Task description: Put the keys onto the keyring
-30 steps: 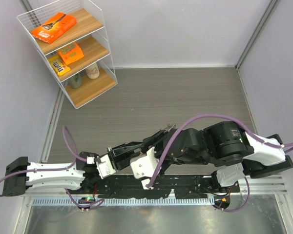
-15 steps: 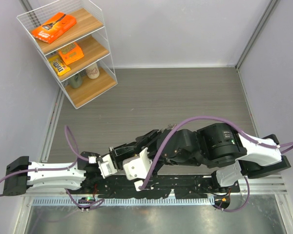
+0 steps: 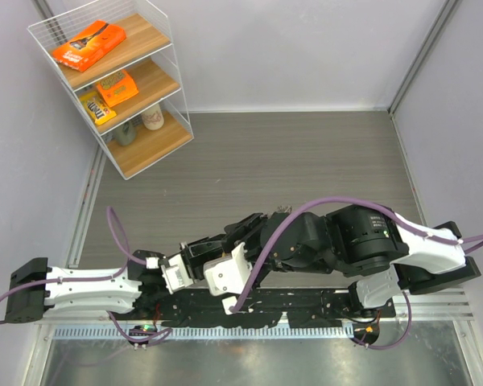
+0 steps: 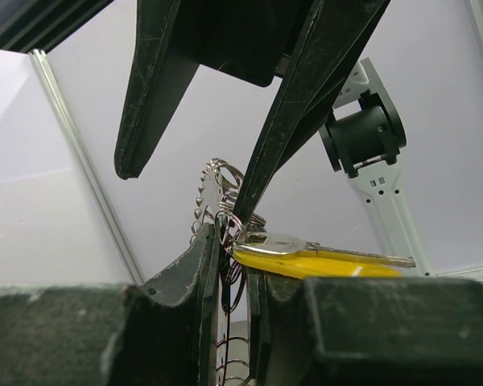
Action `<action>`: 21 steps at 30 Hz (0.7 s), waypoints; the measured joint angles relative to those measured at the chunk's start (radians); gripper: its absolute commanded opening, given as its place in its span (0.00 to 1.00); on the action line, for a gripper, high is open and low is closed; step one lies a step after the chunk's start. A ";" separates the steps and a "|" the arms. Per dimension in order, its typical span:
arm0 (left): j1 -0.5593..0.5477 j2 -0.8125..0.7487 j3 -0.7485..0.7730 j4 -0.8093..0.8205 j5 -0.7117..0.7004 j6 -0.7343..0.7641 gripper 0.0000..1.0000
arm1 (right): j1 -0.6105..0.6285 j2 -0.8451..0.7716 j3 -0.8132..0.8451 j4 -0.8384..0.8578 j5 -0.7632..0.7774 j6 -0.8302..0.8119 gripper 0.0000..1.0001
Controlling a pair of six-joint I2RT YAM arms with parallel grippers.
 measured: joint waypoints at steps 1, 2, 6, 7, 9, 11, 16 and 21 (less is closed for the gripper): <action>0.000 0.000 0.000 0.000 0.000 -0.001 0.00 | 0.000 -0.002 0.000 -0.002 -0.002 0.003 0.48; 0.000 0.000 0.000 0.000 0.000 -0.003 0.00 | 0.000 -0.003 0.000 -0.004 -0.005 0.008 0.48; 0.000 0.000 0.000 0.000 0.000 -0.005 0.00 | 0.000 -0.008 -0.001 -0.022 -0.015 0.026 0.48; 0.000 0.000 0.000 0.000 0.000 -0.006 0.00 | 0.000 -0.011 -0.002 -0.030 -0.019 0.032 0.48; 0.000 0.000 0.000 0.000 0.000 -0.007 0.00 | 0.000 -0.018 -0.007 -0.040 -0.025 0.040 0.46; 0.000 0.000 0.000 0.000 0.000 -0.008 0.00 | 0.000 -0.027 -0.016 -0.052 -0.030 0.048 0.45; 0.000 0.000 0.002 0.000 0.000 -0.008 0.00 | 0.000 -0.043 -0.031 -0.060 -0.031 0.059 0.42; 0.000 0.006 0.007 0.001 0.002 -0.009 0.00 | 0.000 -0.043 -0.037 -0.060 -0.028 0.060 0.40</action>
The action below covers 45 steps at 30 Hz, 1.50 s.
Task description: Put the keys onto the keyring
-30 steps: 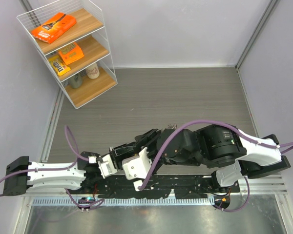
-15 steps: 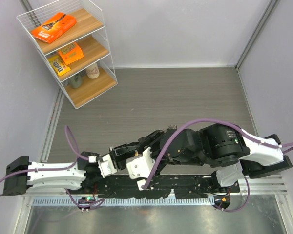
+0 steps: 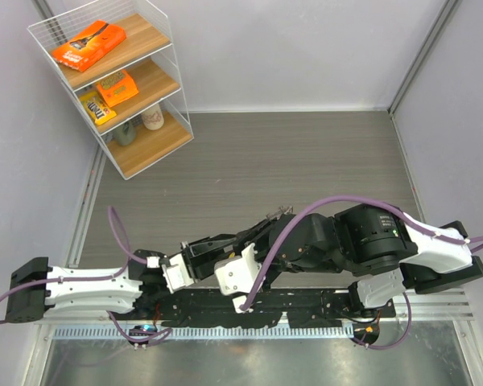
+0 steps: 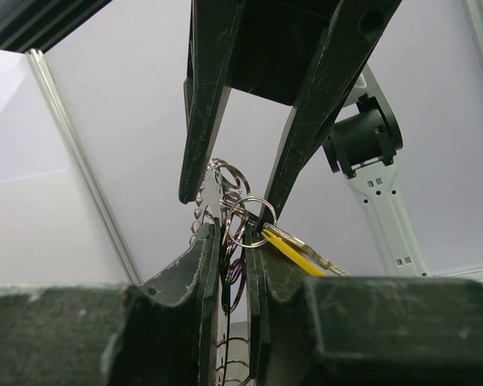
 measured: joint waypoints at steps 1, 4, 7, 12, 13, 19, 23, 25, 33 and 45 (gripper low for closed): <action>0.000 0.003 0.001 0.000 0.002 0.000 0.00 | 0.000 0.000 0.000 0.000 0.000 0.000 0.40; 0.000 0.008 0.002 0.000 0.005 -0.003 0.00 | 0.000 0.000 -0.005 0.000 0.001 0.000 0.39; 0.000 0.013 0.004 -0.001 0.006 -0.004 0.00 | 0.000 -0.001 -0.011 0.000 0.002 0.001 0.34; 0.000 0.016 0.011 -0.001 0.006 -0.007 0.00 | 0.000 -0.009 -0.018 0.001 0.004 0.010 0.33; 0.000 0.016 0.011 -0.002 0.006 -0.007 0.00 | 0.000 -0.011 -0.022 0.001 0.004 0.013 0.33; 0.000 0.016 0.011 -0.006 0.013 -0.014 0.00 | 0.000 -0.018 -0.036 0.004 0.004 0.026 0.32; 0.000 0.017 0.011 -0.011 0.014 -0.024 0.00 | -0.003 -0.022 -0.045 0.004 0.001 0.034 0.29; 0.000 0.017 0.011 -0.012 0.014 -0.026 0.00 | -0.005 -0.023 -0.046 0.005 -0.003 0.041 0.29; 0.003 0.017 0.011 -0.027 0.020 -0.029 0.00 | -0.027 -0.029 -0.059 0.005 -0.032 0.053 0.25; 0.007 0.017 0.011 -0.051 0.026 -0.036 0.00 | -0.058 -0.040 -0.076 0.008 -0.088 0.073 0.06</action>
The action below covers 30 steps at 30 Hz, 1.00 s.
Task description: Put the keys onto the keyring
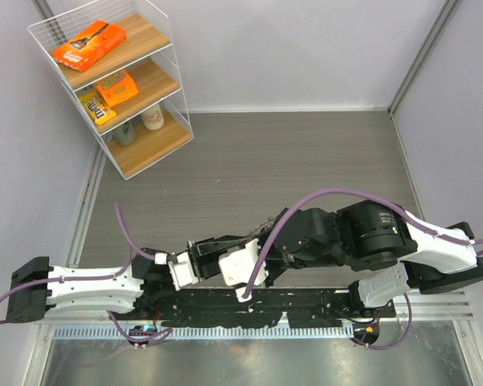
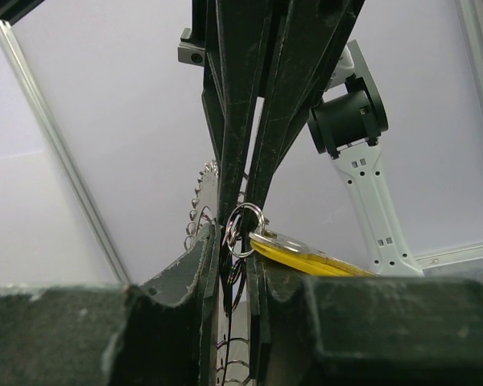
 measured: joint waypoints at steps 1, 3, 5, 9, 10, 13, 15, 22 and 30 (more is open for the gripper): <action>0.000 0.000 0.000 -0.001 0.000 0.000 0.00 | -0.003 -0.001 0.000 0.000 -0.003 0.002 0.06; 0.000 0.000 0.000 -0.003 0.000 -0.001 0.00 | -0.006 -0.003 -0.002 0.002 -0.008 0.006 0.06; 0.000 -0.002 0.000 -0.005 0.003 -0.002 0.00 | -0.008 -0.004 -0.004 0.003 -0.014 0.008 0.06; 0.000 -0.010 0.000 -0.014 0.005 -0.012 0.00 | -0.011 -0.004 -0.004 0.005 -0.023 0.016 0.06; 0.000 -0.012 0.000 -0.019 0.006 -0.015 0.00 | -0.011 -0.004 -0.004 0.006 -0.025 0.019 0.06; 0.000 -0.019 0.000 -0.027 0.011 -0.020 0.07 | -0.013 -0.004 -0.004 0.008 -0.031 0.029 0.06; 0.000 -0.019 0.000 -0.028 0.014 -0.023 0.12 | -0.015 -0.004 -0.004 0.008 -0.034 0.036 0.06; 0.001 -0.036 -0.002 -0.042 0.022 -0.043 0.24 | -0.017 -0.006 -0.005 0.021 -0.035 0.066 0.06; -0.001 -0.118 -0.047 -0.002 0.040 -0.052 0.29 | -0.029 -0.093 -0.129 0.082 -0.004 0.093 0.06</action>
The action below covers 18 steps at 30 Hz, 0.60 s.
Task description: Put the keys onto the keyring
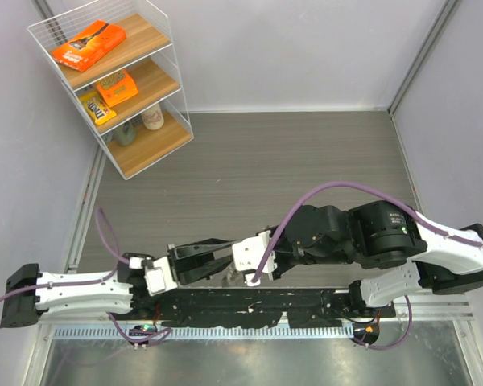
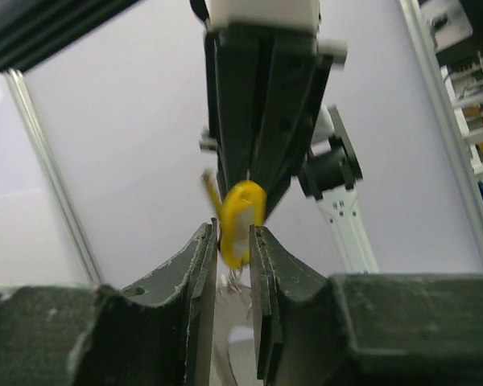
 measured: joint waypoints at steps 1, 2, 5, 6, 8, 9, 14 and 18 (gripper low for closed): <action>-0.001 -0.016 -0.003 0.018 0.002 -0.001 0.30 | -0.004 -0.012 -0.014 -0.005 0.008 0.002 0.06; -0.001 -0.030 -0.004 0.035 0.002 -0.005 0.30 | -0.008 -0.023 -0.028 -0.011 0.016 0.004 0.06; -0.001 -0.055 -0.004 0.071 0.002 -0.013 0.30 | -0.010 -0.043 -0.058 -0.007 0.030 0.010 0.06; -0.001 -0.060 -0.004 0.078 0.002 -0.015 0.30 | -0.010 -0.048 -0.066 -0.003 0.032 0.011 0.06; -0.001 -0.074 -0.008 0.095 0.001 -0.016 0.30 | -0.010 -0.061 -0.089 0.008 0.035 0.012 0.06; -0.001 -0.078 -0.010 0.098 0.001 -0.016 0.30 | -0.010 -0.066 -0.098 0.012 0.036 0.012 0.06; -0.001 -0.087 -0.021 0.099 -0.001 -0.018 0.30 | -0.010 -0.114 -0.175 0.052 0.042 0.016 0.06; -0.001 -0.087 -0.021 0.087 -0.002 -0.021 0.30 | -0.010 -0.134 -0.203 0.078 0.044 0.021 0.06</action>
